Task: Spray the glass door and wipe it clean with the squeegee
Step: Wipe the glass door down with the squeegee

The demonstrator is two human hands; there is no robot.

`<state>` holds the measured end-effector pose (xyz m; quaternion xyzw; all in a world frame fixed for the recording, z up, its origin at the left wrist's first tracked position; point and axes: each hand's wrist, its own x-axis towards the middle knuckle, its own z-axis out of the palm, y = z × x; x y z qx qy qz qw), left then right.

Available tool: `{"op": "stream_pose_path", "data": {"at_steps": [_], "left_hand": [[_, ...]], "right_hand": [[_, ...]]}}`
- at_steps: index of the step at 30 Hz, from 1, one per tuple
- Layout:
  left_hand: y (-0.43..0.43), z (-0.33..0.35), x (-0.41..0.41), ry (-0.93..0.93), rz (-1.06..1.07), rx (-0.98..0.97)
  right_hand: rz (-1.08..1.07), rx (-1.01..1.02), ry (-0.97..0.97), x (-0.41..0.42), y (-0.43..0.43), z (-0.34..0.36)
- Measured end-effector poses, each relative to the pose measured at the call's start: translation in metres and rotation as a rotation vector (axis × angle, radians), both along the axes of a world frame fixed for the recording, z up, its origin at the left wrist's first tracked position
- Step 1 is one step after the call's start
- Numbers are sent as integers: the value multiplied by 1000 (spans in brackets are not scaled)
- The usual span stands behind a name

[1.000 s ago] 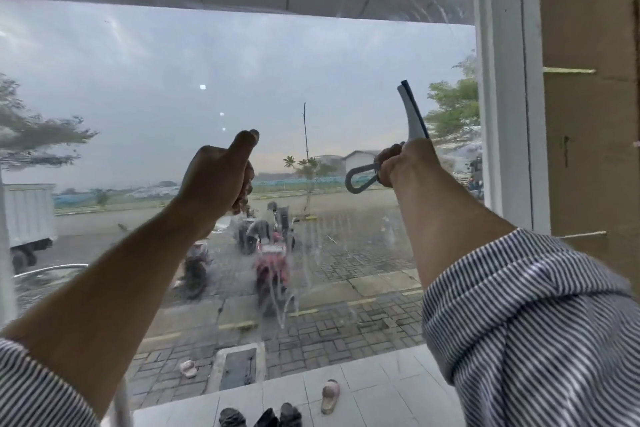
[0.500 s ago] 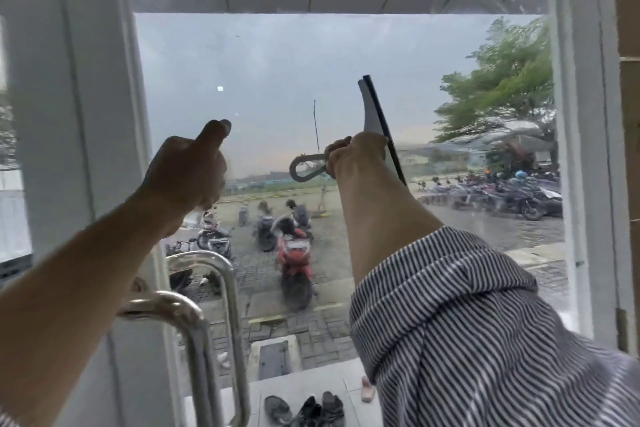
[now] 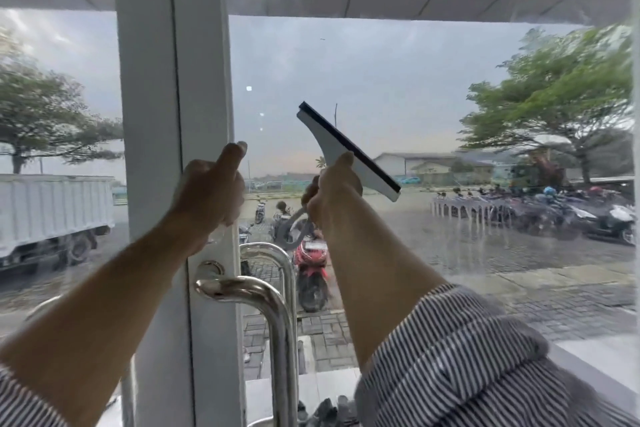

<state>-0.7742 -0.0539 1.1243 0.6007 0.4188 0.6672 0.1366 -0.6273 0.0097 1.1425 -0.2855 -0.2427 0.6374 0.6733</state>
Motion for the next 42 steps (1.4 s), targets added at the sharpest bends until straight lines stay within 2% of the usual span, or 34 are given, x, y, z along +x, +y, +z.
{"op": "stream_pose_path", "data": {"at_steps": [4,11,15,21,25,28,34,42], "left_hand": [[7,-6,-7,-87,-66,-70],[12,-18,-22,-130,-101,-112],[13,-21,-34,-146,-101,-107],[13,-26,-42,-138,-93,-111],[8,-29,-35,-130,-103,-115],[5,-28,-33,-81,-118,-96],[3,-29,-36,-77,-129,-68],[9,-40,-26,-148,-135,-126]], "right_hand": [[-19,18,-67,6,-8,-7],[-76,41,107,5,-13,8],[-99,19,-25,-19,-7,-1],[-128,9,-332,-27,-7,-26],[-104,98,-271,-17,-17,-20],[-179,134,-234,-12,-12,-2],[-291,75,-425,-25,13,-3],[-450,270,-971,-10,0,-32]]}}
